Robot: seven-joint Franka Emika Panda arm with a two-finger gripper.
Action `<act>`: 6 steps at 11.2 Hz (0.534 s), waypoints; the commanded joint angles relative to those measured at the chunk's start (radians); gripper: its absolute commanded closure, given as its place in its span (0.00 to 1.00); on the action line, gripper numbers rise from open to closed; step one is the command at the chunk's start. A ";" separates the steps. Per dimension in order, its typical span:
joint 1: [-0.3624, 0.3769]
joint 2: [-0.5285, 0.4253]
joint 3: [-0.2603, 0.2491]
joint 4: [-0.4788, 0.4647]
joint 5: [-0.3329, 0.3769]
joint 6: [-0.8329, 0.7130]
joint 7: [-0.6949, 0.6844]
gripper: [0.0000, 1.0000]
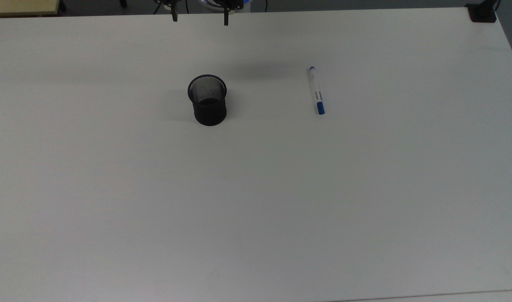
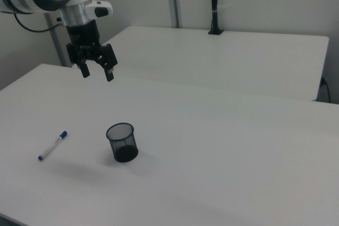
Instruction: Insert the marker
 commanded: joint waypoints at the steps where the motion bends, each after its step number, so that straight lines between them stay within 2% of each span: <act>1: 0.005 -0.003 -0.001 0.008 0.018 -0.033 -0.007 0.00; 4: 0.027 -0.003 0.011 -0.029 0.017 -0.035 -0.008 0.00; 6: 0.080 0.003 0.011 -0.054 0.018 -0.025 -0.008 0.00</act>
